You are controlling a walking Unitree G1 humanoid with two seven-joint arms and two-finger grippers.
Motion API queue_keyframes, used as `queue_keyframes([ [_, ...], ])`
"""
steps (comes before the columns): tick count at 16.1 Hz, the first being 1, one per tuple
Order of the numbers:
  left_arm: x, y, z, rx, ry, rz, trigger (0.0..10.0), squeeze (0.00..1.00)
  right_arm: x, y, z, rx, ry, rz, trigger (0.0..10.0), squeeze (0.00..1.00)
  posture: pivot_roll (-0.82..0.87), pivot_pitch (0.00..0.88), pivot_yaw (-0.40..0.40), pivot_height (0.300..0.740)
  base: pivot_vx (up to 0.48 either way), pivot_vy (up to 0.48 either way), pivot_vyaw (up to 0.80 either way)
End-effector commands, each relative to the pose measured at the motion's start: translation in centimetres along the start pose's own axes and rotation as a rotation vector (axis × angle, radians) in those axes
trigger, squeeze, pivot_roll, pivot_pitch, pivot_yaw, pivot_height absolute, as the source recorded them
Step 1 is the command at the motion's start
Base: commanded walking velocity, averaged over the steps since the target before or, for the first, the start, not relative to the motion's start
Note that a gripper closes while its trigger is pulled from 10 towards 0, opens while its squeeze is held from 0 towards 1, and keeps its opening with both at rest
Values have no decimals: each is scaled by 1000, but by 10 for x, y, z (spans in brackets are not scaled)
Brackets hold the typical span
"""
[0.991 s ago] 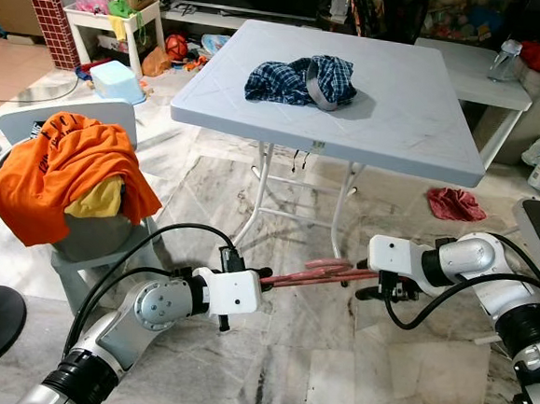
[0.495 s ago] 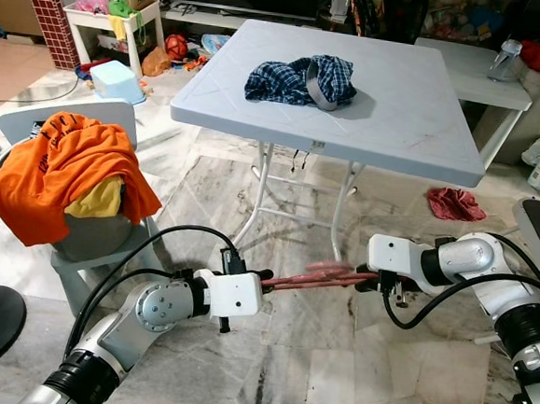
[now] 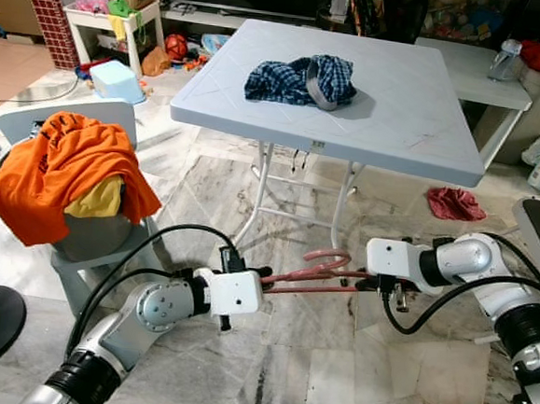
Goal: Hang hanger
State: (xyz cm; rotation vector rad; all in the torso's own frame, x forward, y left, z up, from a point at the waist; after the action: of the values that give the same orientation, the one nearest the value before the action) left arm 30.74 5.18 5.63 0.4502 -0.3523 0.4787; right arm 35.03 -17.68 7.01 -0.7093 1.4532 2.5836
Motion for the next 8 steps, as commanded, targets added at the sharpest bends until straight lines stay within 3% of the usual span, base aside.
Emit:
queue_keyframes([
  [1,-6,-3,-3,13,38,-26,10000,1000,-15,8,2,-6,-4,-68,0,0,-51,0,-42,740,0,0,0],
  [8,1,2,0,0,15,-7,10000,1000,-13,6,-4,32,12,-59,0,0,-47,0,-50,740,0,0,0],
])
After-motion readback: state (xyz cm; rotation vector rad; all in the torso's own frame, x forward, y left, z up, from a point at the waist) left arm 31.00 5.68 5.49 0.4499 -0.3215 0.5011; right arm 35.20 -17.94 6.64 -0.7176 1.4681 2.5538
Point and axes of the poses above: a point about 5 cm out from each wrist's last joint towards the gripper, its own y axis pointing back from the gripper into the wrist, its own z axis along the axis of the wrist's last joint, x = y × z, the point moved 6 cm from there along -y, pointing out of the wrist towards the gripper, and after that the axes turned 12 degrees about y, right-handed, at the moved point
